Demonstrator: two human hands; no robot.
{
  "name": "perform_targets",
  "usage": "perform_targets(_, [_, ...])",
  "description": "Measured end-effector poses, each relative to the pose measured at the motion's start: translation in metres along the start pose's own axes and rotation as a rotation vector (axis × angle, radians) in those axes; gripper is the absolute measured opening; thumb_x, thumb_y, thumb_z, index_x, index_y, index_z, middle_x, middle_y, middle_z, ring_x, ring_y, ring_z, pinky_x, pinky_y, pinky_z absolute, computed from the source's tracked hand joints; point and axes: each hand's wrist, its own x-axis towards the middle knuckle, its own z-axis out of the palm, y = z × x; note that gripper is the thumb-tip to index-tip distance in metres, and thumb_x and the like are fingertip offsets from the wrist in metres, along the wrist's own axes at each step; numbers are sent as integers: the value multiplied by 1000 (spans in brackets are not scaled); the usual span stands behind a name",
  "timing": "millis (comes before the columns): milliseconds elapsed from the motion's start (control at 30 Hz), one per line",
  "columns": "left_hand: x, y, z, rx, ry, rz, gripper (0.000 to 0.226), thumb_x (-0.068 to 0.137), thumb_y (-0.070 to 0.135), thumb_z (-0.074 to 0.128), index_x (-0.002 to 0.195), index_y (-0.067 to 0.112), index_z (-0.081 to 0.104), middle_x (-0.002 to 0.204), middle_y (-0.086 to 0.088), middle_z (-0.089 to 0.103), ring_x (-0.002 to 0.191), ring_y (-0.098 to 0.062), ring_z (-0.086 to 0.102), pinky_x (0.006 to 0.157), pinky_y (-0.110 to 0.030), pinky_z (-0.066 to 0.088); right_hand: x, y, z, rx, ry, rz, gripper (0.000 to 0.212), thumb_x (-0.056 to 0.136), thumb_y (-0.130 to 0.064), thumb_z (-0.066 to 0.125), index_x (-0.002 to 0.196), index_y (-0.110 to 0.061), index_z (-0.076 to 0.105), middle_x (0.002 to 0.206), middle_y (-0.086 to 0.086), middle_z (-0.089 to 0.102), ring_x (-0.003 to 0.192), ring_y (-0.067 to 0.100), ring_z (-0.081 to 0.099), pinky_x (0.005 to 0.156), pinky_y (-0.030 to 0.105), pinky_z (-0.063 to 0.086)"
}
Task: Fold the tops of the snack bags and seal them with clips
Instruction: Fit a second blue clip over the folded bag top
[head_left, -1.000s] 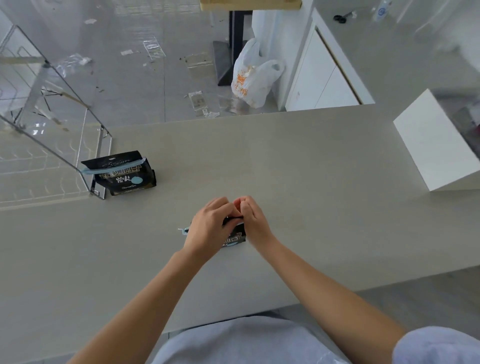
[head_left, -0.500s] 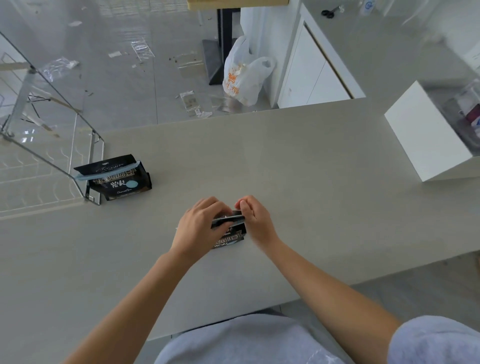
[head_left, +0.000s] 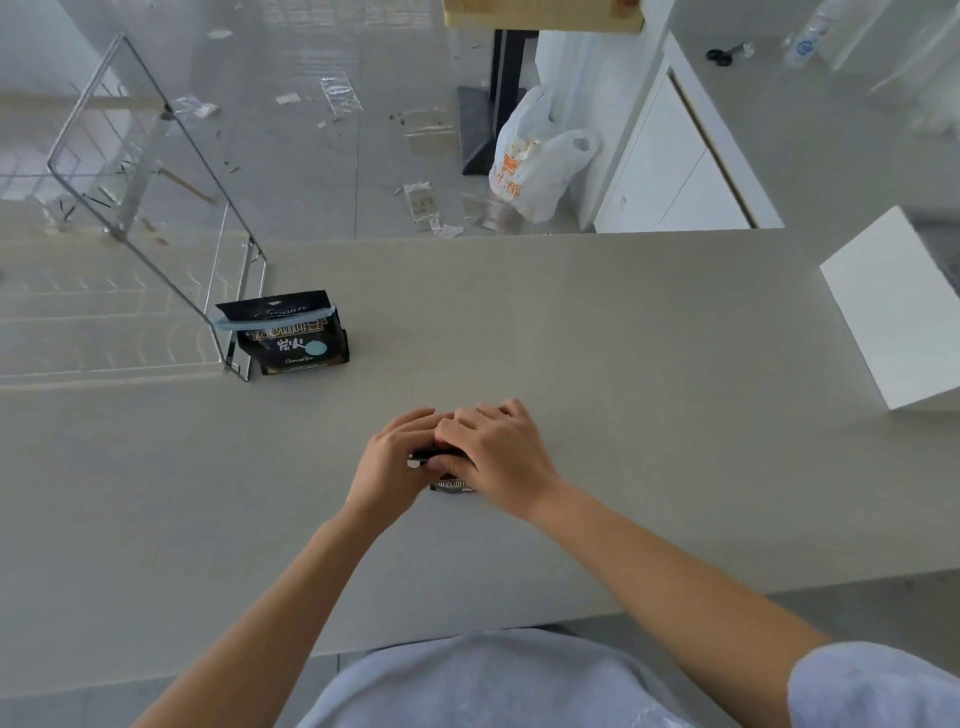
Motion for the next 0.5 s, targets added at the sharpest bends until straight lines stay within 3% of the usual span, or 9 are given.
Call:
perform_targets(167, [2, 5, 1, -43, -13, -6, 24, 73, 6, 72, 96, 15, 72, 113, 19, 59, 119, -9, 47, 98, -31, 40, 6, 8, 7, 5, 66, -88, 21, 91, -29, 56, 74, -17, 59, 68, -4, 66, 67, 18, 63, 63, 31, 36])
perform_targets(267, [1, 6, 3, -76, -66, -87, 25, 75, 6, 71, 99, 15, 72, 125, 2, 61, 122, -17, 49, 98, -39, 44, 3, 11, 9, 44, 96, -140, 20, 89, -24, 59, 72, -16, 58, 65, -5, 65, 63, 18, 62, 63, 27, 29])
perform_targets(333, [-3, 4, 5, -108, -71, -130, 22, 76, 6, 70, 95, 17, 72, 127, 0, 60, 121, -16, 50, 94, -42, 46, 2, 13, 10, 89, 102, -174, 20, 88, -23, 59, 71, -15, 57, 64, -4, 66, 60, 18, 61, 62, 27, 30])
perform_targets(500, [-7, 4, 14, -190, -30, -205, 19, 78, 9, 70, 90, 23, 72, 129, 3, 58, 100, -16, 62, 80, -30, 51, 1, 17, 9, 144, 82, -193, 21, 88, -21, 59, 70, -10, 59, 61, 1, 64, 56, 20, 59, 59, 30, 42])
